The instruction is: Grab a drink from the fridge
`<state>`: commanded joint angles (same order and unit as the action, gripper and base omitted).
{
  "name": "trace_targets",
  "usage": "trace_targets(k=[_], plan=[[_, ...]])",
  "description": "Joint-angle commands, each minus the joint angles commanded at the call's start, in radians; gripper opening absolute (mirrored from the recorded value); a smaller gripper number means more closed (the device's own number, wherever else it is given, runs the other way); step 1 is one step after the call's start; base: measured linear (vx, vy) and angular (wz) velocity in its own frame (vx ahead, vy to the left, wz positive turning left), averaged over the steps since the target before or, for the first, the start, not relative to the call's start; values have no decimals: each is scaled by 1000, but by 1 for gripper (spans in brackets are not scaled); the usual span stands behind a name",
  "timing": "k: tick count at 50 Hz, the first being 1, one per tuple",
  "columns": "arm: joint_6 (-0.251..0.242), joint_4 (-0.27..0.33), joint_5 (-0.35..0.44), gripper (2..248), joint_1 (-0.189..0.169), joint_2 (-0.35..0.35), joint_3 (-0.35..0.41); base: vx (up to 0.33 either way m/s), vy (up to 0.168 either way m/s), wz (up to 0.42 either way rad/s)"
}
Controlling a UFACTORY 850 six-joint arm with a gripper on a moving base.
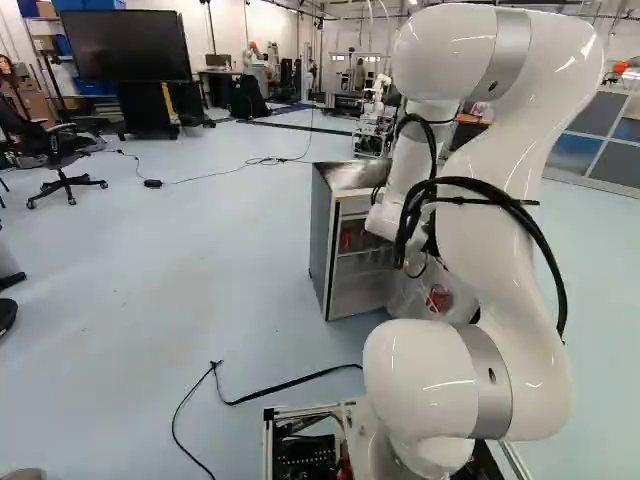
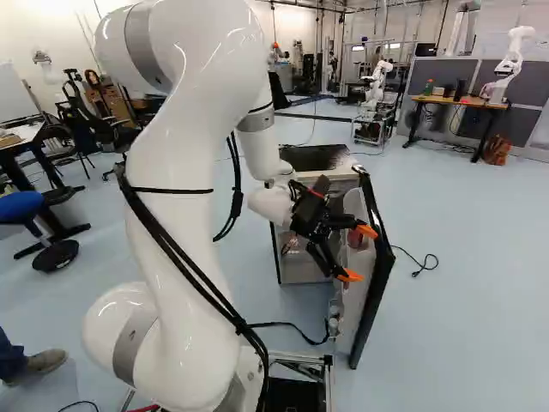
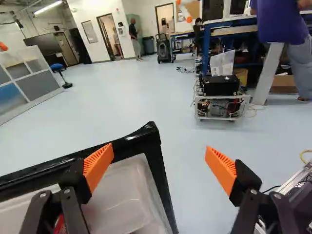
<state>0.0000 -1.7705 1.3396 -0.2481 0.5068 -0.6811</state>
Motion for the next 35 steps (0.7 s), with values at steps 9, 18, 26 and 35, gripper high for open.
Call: trace_targets(k=[9,18,26,35], plan=[[0,0,0,247,-57,15,-33,0,0,0],[0,0,0,247,-112,31,-69,0,0,0],[0,0,0,247,-156,48,-106,0,0,0],[0,2,0,247,-200,72,-157,0,0,0]])
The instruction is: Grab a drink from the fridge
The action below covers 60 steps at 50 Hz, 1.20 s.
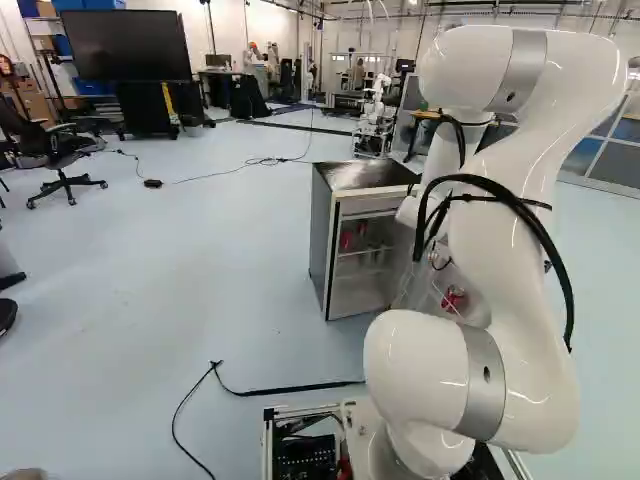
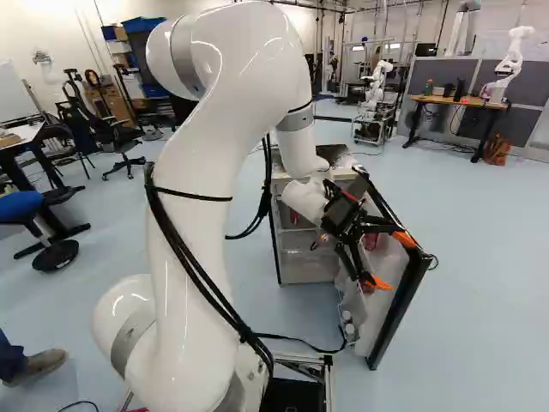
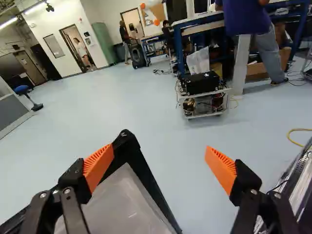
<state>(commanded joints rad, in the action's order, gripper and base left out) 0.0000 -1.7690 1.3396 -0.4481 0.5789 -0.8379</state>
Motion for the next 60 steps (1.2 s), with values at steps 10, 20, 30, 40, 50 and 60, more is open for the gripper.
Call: trace_targets(k=[10,20,30,40,50,60], plan=[[0,20,0,247,-41,29,-60,0,0,0],[0,47,0,247,-80,59,-120,0,0,0],[0,74,0,247,-103,78,-159,0,0,0],[0,103,0,247,-105,75,-152,0,0,0],[0,149,-11,247,-103,52,-109,0,0,0],[0,225,-38,247,-103,19,-48,0,0,0]])
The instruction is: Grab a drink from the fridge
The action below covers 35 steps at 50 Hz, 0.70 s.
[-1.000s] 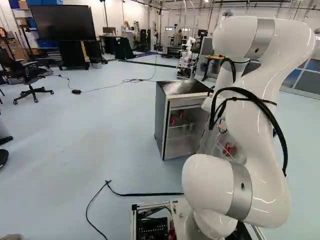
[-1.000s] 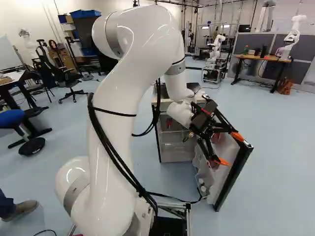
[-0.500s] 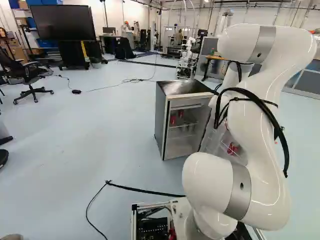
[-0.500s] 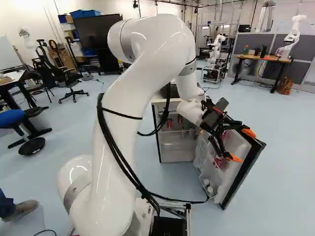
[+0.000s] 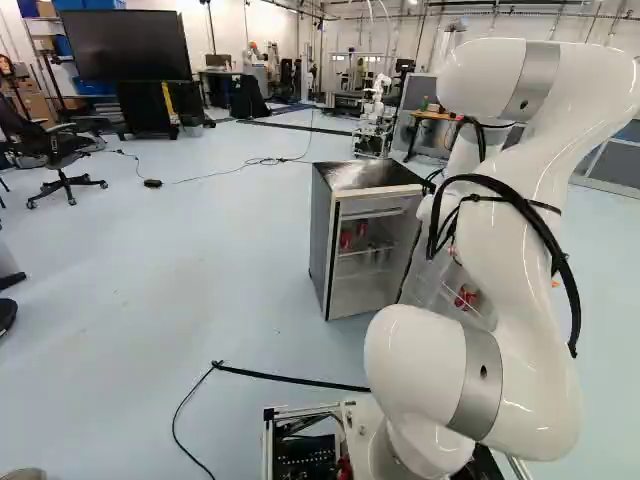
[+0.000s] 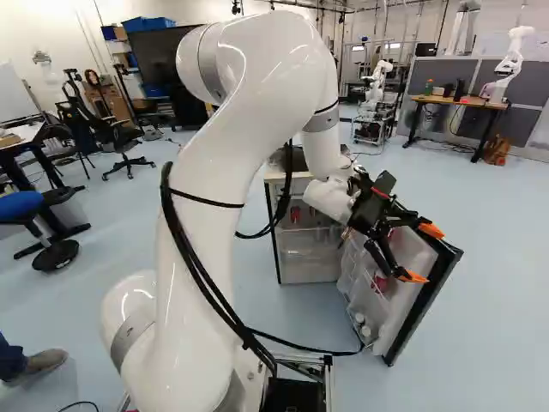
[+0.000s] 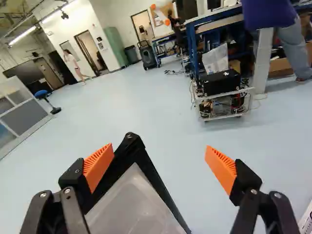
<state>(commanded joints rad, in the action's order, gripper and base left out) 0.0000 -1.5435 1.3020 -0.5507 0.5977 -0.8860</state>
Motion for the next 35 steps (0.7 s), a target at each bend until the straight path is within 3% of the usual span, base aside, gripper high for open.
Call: trace_targets(k=[35], plan=[[0,355,-115,247,3,-132,217,0,0,0]])
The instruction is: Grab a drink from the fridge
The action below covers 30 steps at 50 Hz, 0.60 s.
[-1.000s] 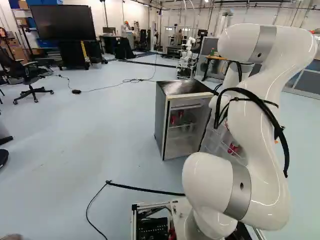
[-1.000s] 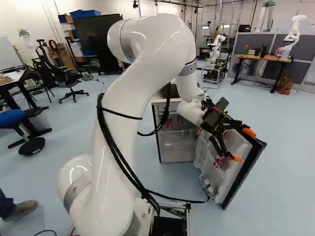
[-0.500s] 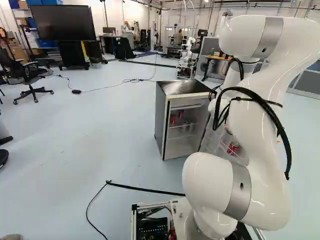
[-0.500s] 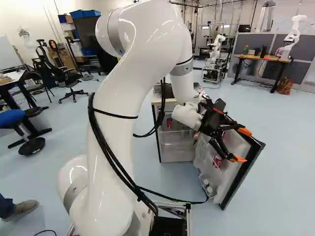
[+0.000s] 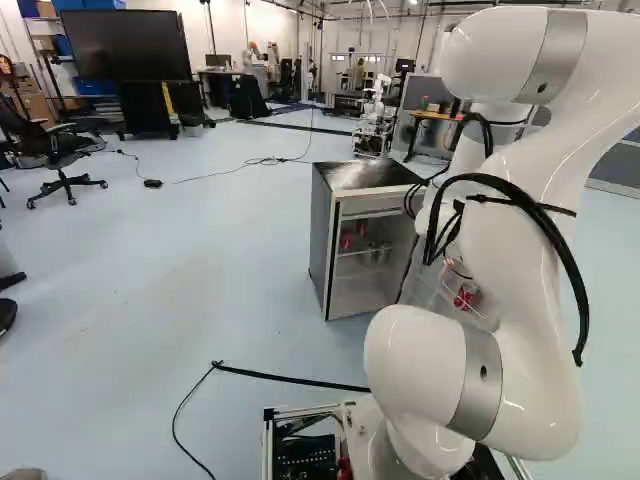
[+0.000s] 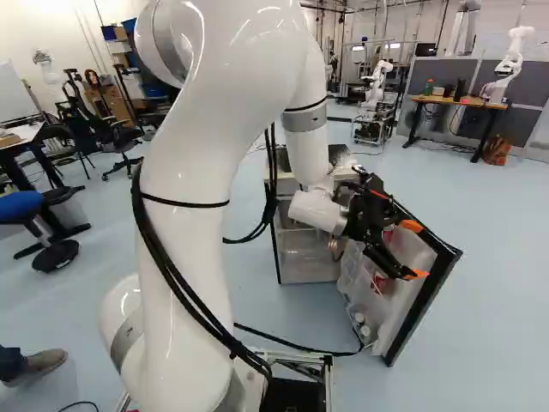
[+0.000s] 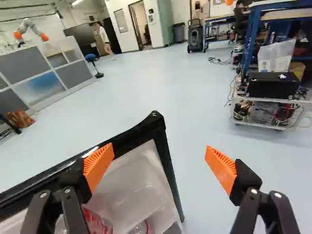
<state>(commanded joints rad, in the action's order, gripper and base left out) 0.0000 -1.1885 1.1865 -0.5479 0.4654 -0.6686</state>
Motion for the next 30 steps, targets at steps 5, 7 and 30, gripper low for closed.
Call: trace_targets(k=[5,7,30], plan=[[0,54,-17,247,0,-21,31,0,0,0],[0,74,-23,247,0,-28,42,0,0,0],[0,316,-83,247,-3,-126,179,0,0,0]])
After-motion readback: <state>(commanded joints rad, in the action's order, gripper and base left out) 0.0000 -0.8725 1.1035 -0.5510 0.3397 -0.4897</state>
